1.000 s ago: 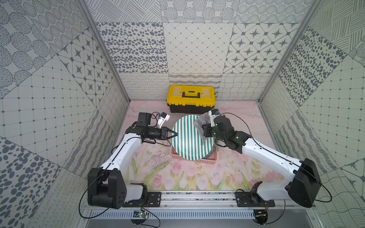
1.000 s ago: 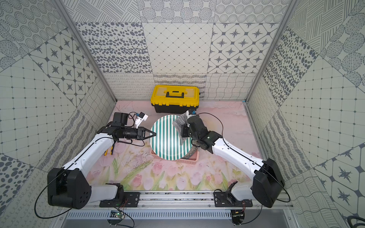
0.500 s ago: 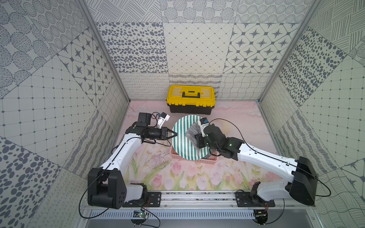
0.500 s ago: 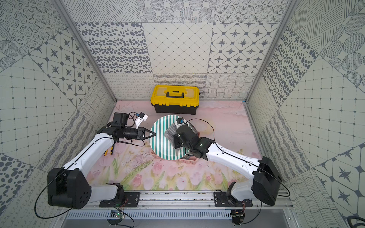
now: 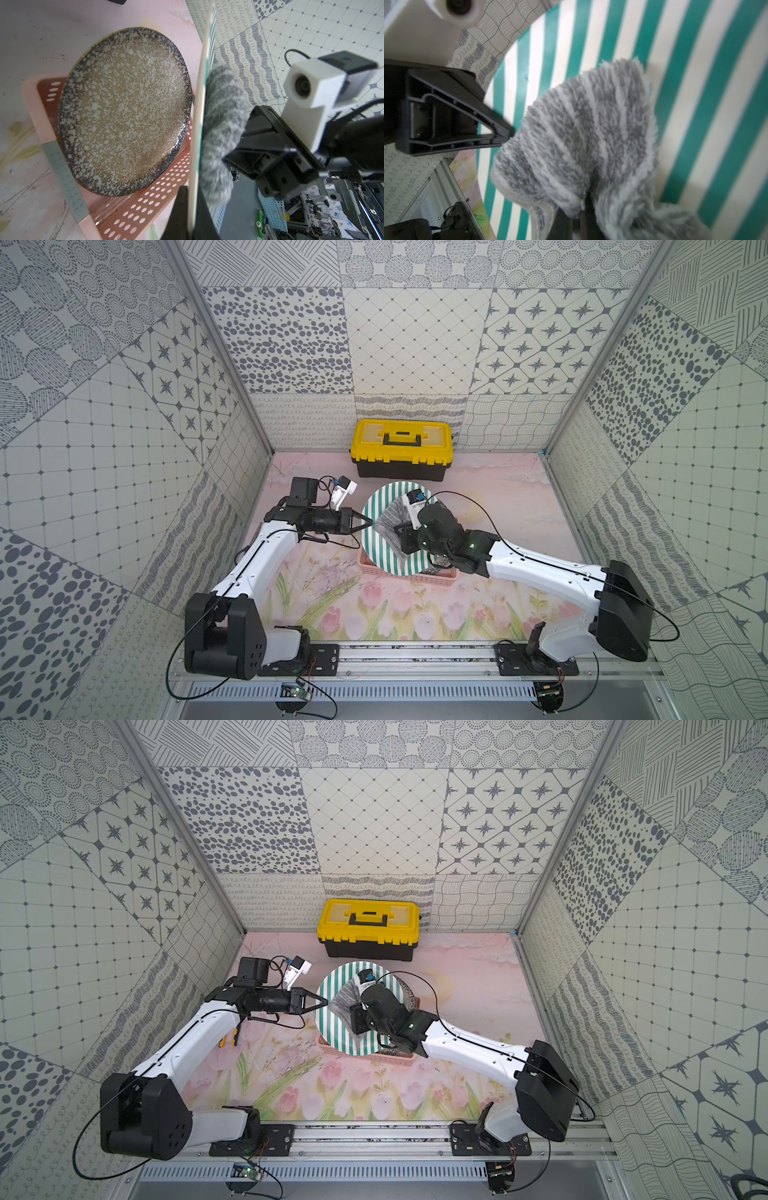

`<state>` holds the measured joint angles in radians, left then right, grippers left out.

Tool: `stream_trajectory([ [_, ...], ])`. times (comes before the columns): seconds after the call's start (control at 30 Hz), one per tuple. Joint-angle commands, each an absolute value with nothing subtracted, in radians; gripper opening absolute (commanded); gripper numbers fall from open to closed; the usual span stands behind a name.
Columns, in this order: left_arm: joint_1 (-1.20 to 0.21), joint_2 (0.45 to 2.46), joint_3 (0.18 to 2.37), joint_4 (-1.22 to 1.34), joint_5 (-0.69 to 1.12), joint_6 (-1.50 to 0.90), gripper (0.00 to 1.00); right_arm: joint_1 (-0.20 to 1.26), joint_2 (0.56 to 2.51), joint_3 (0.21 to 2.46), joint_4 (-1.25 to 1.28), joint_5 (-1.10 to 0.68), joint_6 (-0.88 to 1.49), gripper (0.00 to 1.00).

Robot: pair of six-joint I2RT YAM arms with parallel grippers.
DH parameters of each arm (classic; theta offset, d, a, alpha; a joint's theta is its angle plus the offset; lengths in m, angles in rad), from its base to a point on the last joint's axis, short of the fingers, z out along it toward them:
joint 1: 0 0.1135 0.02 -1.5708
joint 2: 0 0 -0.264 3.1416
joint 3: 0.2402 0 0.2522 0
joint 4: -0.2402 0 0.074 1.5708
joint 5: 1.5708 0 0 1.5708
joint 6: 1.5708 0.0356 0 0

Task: Wipe the wet plate dry
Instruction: Wipe the plate with towel.

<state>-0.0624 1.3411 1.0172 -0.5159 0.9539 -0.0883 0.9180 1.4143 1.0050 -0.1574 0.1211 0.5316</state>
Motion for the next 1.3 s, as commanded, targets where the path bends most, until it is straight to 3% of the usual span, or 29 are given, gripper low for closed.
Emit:
stream_trajectory([
  [0.0,-0.056,1.324,1.029,-0.466,1.178,-0.080,0.00,0.834,1.313,0.874,-0.181,0.163,0.595,0.00],
  [0.27,-0.056,1.324,1.027,-0.457,1.180,-0.091,0.00,0.836,1.218,0.798,-0.257,0.231,0.564,0.00],
  [0.53,-0.055,1.328,1.025,-0.455,1.174,-0.090,0.00,1.068,1.488,1.076,-0.223,0.233,0.416,0.00],
  [0.8,-0.056,1.333,1.024,-0.459,1.163,-0.084,0.00,1.132,1.706,1.288,-0.167,0.119,0.428,0.00],
  [1.03,-0.056,1.330,1.025,-0.460,1.163,-0.083,0.00,1.112,1.661,1.167,-0.157,0.146,0.497,0.00],
  [1.27,-0.057,1.327,1.030,-0.459,1.175,-0.090,0.00,1.071,1.478,0.922,-0.161,0.220,0.587,0.00],
])
